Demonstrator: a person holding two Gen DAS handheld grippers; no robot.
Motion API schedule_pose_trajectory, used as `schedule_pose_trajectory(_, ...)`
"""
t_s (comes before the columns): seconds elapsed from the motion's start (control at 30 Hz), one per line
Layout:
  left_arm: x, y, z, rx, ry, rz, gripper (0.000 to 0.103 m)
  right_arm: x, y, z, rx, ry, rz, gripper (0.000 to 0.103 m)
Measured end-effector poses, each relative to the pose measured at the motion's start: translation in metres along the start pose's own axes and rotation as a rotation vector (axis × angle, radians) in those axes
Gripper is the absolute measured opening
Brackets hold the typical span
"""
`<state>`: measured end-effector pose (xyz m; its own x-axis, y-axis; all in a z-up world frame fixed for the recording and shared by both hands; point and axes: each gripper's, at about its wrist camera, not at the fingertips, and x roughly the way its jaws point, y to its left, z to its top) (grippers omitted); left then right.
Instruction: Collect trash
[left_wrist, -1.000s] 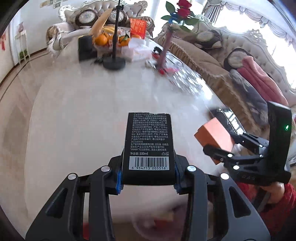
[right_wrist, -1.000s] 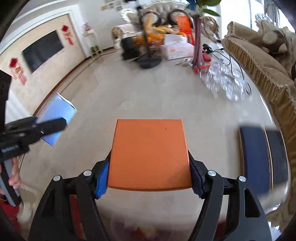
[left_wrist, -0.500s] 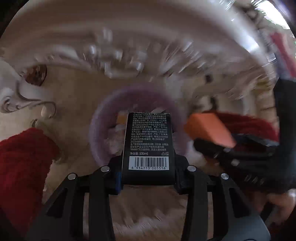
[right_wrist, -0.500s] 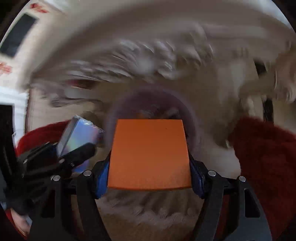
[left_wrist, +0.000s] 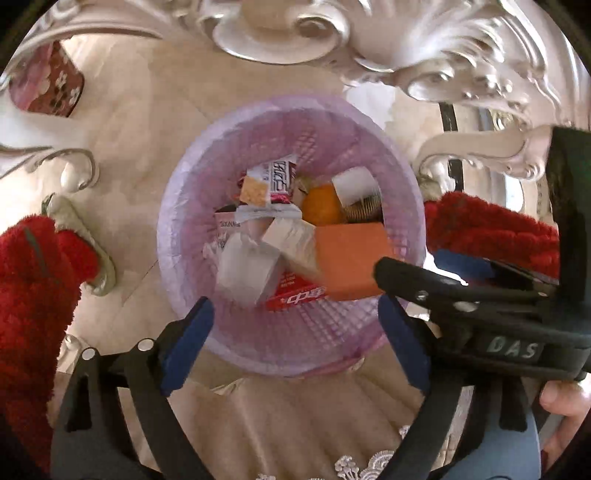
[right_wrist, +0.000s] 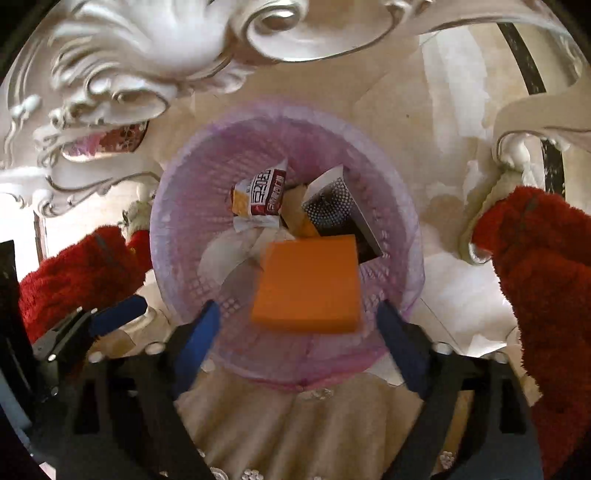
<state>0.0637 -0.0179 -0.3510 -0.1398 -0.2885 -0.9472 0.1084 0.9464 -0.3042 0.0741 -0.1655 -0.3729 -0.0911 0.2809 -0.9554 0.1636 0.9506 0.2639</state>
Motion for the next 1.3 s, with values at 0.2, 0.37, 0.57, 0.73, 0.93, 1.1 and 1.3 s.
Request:
schedule_pose_trajectory(0.2,0.004,0.005,0.004,-0.029,0.018,0.028,0.088,-0.001,-0.005,-0.001,0.029,0.009,-0.005,0.084)
schedule_pose_trajectory(0.37,0.0,0.004,0.004,-0.02,-0.001,0.048,0.088,-0.009,-0.003,-0.003,0.009,-0.02,-0.028,0.084)
schedule_pose_trajectory(0.57,-0.043,0.013,-0.008,-0.088,-0.14,0.192,0.088,-0.054,0.005,-0.018,0.001,-0.177,-0.089,0.093)
schedule_pose_trajectory(0.73,-0.141,0.002,-0.034,-0.097,-0.447,0.283,0.088,-0.134,0.034,-0.048,-0.105,-0.427,-0.133,0.096)
schedule_pose_trajectory(0.93,-0.234,-0.02,-0.068,-0.104,-0.727,0.329,0.088,-0.221,0.055,-0.083,-0.125,-0.709,-0.176,0.096)
schedule_pose_trajectory(1.1,-0.273,-0.035,-0.084,-0.134,-0.795,0.164,0.088,-0.264,0.067,-0.104,-0.146,-0.797,-0.201,0.096)
schedule_pose_trajectory(1.3,-0.292,-0.056,-0.111,-0.101,-0.824,0.221,0.088,-0.285,0.077,-0.114,-0.179,-0.827,-0.234,0.096)
